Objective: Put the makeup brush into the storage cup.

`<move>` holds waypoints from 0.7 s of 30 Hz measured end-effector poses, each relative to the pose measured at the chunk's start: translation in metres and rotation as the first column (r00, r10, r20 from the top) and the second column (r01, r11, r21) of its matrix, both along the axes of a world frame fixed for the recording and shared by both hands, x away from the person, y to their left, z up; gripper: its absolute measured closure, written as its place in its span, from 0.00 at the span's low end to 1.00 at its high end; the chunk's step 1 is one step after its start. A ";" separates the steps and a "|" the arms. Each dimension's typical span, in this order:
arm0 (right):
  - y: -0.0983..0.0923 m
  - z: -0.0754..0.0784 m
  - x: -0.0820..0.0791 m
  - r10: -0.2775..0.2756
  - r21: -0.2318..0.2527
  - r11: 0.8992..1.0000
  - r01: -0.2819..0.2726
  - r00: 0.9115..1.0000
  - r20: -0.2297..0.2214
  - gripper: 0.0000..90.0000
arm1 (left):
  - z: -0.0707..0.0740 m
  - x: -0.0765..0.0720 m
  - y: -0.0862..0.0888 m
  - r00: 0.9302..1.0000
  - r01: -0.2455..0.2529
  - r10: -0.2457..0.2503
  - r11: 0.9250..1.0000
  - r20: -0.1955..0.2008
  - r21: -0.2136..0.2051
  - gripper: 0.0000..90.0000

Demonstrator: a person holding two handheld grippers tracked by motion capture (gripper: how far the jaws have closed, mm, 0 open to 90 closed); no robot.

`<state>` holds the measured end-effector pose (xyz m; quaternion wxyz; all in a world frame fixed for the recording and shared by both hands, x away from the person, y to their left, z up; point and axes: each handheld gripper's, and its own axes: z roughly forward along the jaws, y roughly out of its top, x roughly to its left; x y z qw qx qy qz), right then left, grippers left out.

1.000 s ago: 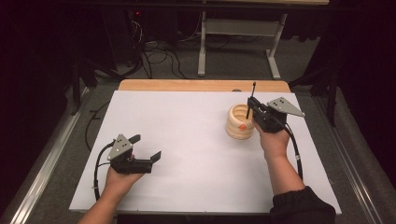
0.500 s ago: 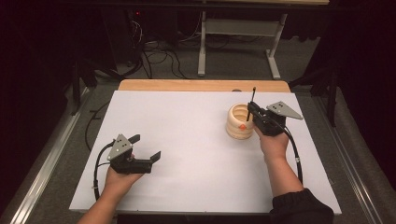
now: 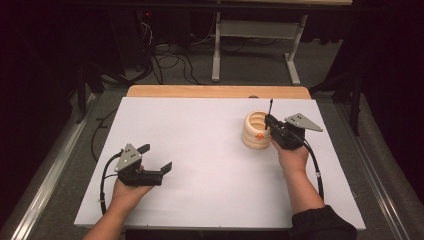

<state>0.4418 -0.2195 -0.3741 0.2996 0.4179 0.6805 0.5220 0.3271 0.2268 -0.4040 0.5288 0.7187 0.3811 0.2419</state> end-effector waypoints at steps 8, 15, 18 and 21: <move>0.000 -0.007 0.000 0.004 -0.006 1.000 -0.004 1.000 -0.021 0.95 | 0.000 0.000 0.000 1.000 0.001 -0.001 1.000 -0.001 0.002 0.01; 0.000 -0.009 0.000 0.008 -0.002 1.000 -0.009 1.000 -0.029 0.90 | 0.000 0.000 0.000 1.000 0.001 -0.001 1.000 -0.001 0.001 0.01; 0.000 -0.008 0.001 0.008 0.014 1.000 -0.008 0.999 -0.033 0.78 | 0.000 0.000 0.000 1.000 -0.001 0.001 1.000 0.001 -0.003 0.01; 0.000 -0.007 0.001 0.007 0.015 1.000 -0.006 1.000 -0.030 0.75 | 0.000 0.000 0.000 1.000 -0.001 0.001 1.000 0.001 -0.002 0.01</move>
